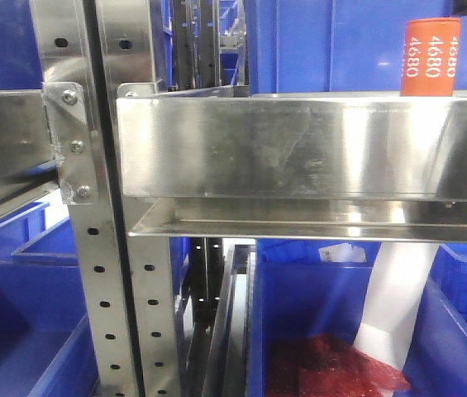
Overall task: Grab orange capacitor from left shelf to right conveyor
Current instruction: 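Close the right gripper on the capacitor and lift it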
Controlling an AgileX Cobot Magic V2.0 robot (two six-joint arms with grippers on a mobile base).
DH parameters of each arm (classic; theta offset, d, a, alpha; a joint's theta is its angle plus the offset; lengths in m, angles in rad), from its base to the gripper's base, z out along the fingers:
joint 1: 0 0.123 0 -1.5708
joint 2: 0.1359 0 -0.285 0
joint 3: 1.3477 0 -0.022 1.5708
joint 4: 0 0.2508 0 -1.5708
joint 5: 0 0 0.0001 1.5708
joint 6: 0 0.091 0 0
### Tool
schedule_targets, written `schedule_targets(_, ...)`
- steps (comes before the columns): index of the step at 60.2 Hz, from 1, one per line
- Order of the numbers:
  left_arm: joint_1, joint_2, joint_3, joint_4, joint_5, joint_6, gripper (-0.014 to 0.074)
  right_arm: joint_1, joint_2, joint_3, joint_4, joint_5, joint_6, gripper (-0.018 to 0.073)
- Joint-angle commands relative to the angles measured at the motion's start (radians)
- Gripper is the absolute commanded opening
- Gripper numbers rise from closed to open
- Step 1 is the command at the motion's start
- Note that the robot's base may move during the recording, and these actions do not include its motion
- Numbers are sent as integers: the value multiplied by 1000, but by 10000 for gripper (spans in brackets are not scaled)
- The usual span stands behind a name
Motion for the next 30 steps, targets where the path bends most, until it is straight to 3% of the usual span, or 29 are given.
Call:
schedule_targets(1, 3, -12, -4, -2, -91, -2, -127, 2, 50, -59, -10, -163, 19, 629)
schedule_targets(22, 3, -12, -4, -2, -91, -2, -127, 2, 272, -141, -10, -232, 49, 625)
schedule_targets(30, 3, -12, -4, -2, -91, -2, -127, 2, 309, -155, -10, -240, 49, 535)
